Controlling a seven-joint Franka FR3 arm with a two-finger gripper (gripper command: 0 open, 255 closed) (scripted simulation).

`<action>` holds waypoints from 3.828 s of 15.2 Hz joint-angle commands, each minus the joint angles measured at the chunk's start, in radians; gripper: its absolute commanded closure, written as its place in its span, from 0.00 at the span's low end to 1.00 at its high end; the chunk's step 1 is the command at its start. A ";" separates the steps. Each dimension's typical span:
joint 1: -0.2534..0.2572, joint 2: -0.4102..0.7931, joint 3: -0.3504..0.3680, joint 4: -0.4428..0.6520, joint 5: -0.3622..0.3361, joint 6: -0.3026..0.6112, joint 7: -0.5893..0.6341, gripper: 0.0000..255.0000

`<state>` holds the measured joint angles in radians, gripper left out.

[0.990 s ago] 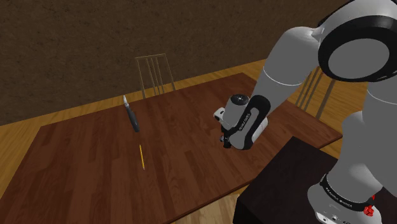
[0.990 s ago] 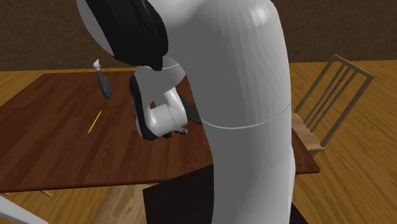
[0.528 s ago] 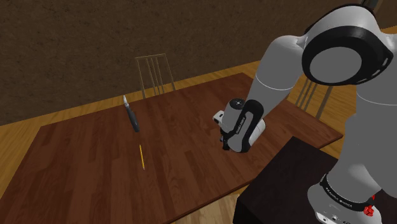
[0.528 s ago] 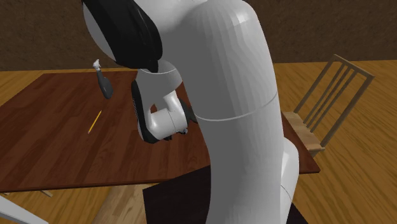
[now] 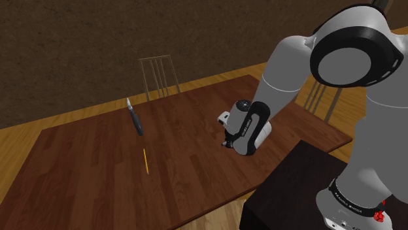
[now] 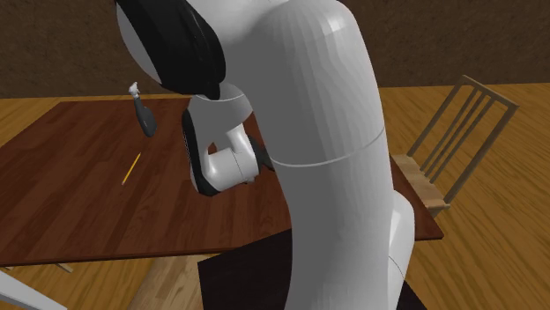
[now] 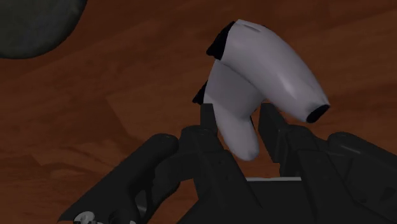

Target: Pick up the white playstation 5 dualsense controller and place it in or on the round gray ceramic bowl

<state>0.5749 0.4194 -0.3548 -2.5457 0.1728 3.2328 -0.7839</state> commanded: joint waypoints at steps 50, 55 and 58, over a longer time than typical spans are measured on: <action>0.023 0.049 -0.143 0.214 0.056 -0.367 -0.778 0.00; -0.034 0.113 -0.085 0.242 0.094 -0.326 -0.808 0.00; -0.034 0.113 -0.085 0.242 0.093 -0.326 -0.807 0.00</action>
<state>0.5424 0.5309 -0.4418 -2.3045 0.2653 2.9049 -1.5907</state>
